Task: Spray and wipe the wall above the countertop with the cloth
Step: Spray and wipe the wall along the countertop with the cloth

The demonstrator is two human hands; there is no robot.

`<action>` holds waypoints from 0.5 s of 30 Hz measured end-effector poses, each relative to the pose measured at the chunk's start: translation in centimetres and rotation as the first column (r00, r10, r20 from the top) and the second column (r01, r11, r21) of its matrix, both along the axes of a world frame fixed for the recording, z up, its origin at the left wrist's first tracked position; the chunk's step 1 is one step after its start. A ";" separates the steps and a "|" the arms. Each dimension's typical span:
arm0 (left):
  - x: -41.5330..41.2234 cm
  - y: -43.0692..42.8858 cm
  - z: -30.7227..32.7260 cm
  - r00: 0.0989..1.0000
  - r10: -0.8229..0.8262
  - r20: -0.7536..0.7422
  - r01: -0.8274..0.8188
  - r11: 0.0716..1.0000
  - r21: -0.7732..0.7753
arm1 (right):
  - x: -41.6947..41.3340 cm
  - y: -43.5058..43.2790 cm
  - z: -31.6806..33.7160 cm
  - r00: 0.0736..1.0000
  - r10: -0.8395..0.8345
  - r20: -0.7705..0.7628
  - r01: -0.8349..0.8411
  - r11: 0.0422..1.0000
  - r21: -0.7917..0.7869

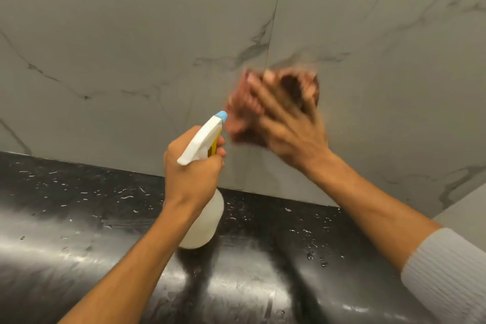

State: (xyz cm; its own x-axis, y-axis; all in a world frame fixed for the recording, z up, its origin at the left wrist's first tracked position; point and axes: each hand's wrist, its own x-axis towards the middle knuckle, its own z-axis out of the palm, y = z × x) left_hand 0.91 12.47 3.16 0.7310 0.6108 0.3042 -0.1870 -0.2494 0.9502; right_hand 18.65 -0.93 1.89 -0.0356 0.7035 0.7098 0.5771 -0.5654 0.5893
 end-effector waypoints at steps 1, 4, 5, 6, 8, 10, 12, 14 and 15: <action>0.4 0.0 0.1 1.000 0.013 0.010 -0.013 1.000 0.005 | -0.2 1.6 1.2 1.000 -0.010 -0.011 0.011 0.992 0.128; 1.3 0.8 -0.2 0.996 0.081 0.039 -0.082 0.996 0.017 | -1.2 3.9 -1.2 0.999 0.011 -0.039 -0.004 0.984 0.179; 1.5 1.1 -0.3 0.993 0.112 0.047 -0.113 0.993 0.027 | -1.8 3.8 -3.5 0.998 0.004 -0.058 0.003 0.994 0.113; 1.6 1.4 -0.5 0.989 0.139 0.054 -0.141 0.989 0.041 | -2.7 3.3 -6.0 0.997 -0.015 -0.081 0.017 1.000 0.017; 1.8 1.9 -0.9 0.983 0.168 0.069 -0.173 0.983 0.061 | -4.0 2.1 -10.0 0.984 -0.096 -0.147 0.059 0.970 -0.237; 1.6 2.4 -1.2 0.982 0.180 0.055 -0.184 0.981 0.069 | -4.4 1.3 -10.8 0.969 -0.166 -0.185 0.075 0.905 -0.420; 1.4 3.2 -1.4 0.980 0.193 0.042 -0.194 0.980 0.039 | -4.0 0.9 -8.3 0.983 -0.135 -0.126 0.079 0.925 -0.372; 1.1 4.1 -1.0 0.977 0.210 0.030 -0.210 0.978 -0.002 | -3.2 1.5 -3.2 0.993 -0.071 -0.093 0.061 0.993 -0.104; 1.0 4.5 -0.5 0.976 0.218 0.027 -0.218 0.976 -0.006 | -2.6 2.3 0.0 0.994 -0.069 -0.086 0.077 0.993 0.095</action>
State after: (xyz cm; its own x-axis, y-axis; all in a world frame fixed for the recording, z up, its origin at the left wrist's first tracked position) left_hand 1.90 16.94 2.65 0.5714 0.7556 0.3203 -0.1548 -0.2841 0.9462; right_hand 16.10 1.42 1.87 0.0742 0.6290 0.7738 0.5766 -0.6602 0.4814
